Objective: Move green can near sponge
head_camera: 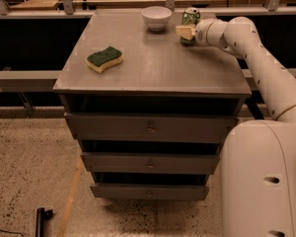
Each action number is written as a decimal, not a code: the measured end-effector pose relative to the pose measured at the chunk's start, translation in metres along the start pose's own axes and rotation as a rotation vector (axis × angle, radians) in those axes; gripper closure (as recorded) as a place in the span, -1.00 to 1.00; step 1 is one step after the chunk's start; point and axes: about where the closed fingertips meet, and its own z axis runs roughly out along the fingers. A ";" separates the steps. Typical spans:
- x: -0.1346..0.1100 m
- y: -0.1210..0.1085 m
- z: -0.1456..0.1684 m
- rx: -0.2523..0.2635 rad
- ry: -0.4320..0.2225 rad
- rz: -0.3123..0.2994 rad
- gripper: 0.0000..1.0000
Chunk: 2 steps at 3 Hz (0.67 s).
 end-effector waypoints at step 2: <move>-0.021 0.076 -0.029 -0.216 0.038 -0.011 1.00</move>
Offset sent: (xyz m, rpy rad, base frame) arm -0.1062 0.0810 0.0315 0.0090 0.1135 0.2941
